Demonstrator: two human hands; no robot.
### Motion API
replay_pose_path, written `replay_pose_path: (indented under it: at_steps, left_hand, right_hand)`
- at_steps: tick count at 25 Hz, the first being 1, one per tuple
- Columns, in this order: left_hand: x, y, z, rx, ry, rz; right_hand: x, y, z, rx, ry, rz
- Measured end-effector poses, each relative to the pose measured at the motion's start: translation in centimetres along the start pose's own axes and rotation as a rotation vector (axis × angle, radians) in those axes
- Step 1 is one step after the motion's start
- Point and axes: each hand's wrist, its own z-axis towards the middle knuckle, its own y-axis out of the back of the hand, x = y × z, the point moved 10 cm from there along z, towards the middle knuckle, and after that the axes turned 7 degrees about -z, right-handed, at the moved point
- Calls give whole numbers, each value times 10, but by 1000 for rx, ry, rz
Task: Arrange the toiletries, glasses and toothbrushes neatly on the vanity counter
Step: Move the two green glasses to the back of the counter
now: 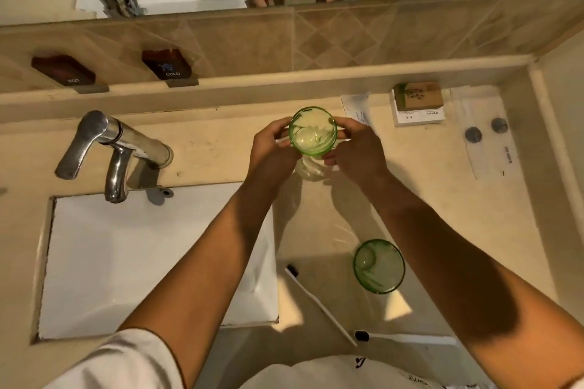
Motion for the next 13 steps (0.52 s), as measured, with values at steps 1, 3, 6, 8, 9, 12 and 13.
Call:
replay_pose_path:
  at_steps: [1, 3, 6, 8, 9, 12, 13]
  left_hand:
    - [-2, -4, 12, 6, 1, 6]
    - [-5, -13, 29, 25, 6, 12]
    - [-5, -25, 48, 34, -14, 48]
    - [-5, -31, 55, 44, -42, 96]
    - [-4, -34, 57, 49, -43, 118]
    - [0, -37, 61, 62, -25, 149]
    - [-1, -37, 62, 63, -26, 159]
  right_hand:
    - [0, 4, 10, -13, -16, -10]
    - [0, 13, 28, -64, -23, -67]
    - [-1, 22, 43, -143, -15, -38]
    - [-5, 25, 50, -183, -15, -4]
    - [-7, 25, 53, -189, -15, -12]
    - [-11, 22, 61, -177, -3, 3]
    - [-10, 21, 63, -182, 1, -2]
